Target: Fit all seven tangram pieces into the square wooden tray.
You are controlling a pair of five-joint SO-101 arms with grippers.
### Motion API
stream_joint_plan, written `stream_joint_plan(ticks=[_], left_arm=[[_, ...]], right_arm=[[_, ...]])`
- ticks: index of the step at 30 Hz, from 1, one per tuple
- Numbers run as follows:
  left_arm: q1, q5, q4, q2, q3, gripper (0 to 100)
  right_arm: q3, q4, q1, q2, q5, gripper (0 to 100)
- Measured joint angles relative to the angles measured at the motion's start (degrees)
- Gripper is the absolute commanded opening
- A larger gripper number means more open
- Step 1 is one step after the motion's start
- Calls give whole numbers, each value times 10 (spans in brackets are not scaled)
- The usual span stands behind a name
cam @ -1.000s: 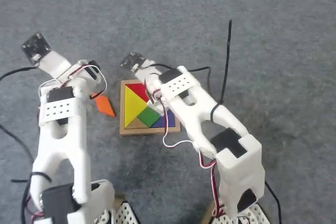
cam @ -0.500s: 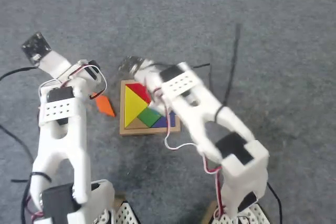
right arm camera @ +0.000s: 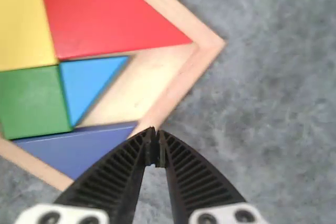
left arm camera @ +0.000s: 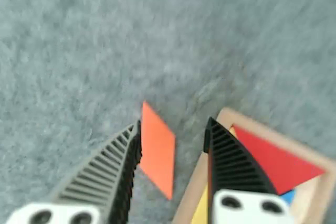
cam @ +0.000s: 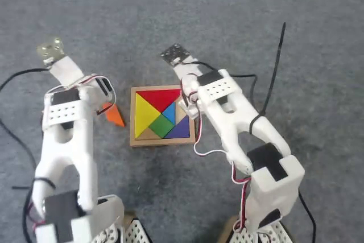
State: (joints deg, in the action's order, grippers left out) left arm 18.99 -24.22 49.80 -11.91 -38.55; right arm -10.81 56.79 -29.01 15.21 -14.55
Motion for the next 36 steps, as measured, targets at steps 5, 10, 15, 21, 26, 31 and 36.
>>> stream_joint_plan(ticks=[5,10,15,21,26,31,36], left_arm=[[0,88,91,108,79,193],[1,103,185,227,162,193],[11,76,195,263,197,193],[11,68,177,266,200,193],[-22,64,173,272,187,193],[-47,53,170,273,178,187],[-47,53,167,273,178,111]], right_arm=[[-25,-6,23,-27,0,9],[-44,-6,24,-55,0,9],[-45,-6,26,-62,0,9],[-45,-6,24,-62,3,9],[-45,-6,24,-62,3,9],[-45,-6,25,-62,3,9],[-45,-6,24,-62,3,9]])
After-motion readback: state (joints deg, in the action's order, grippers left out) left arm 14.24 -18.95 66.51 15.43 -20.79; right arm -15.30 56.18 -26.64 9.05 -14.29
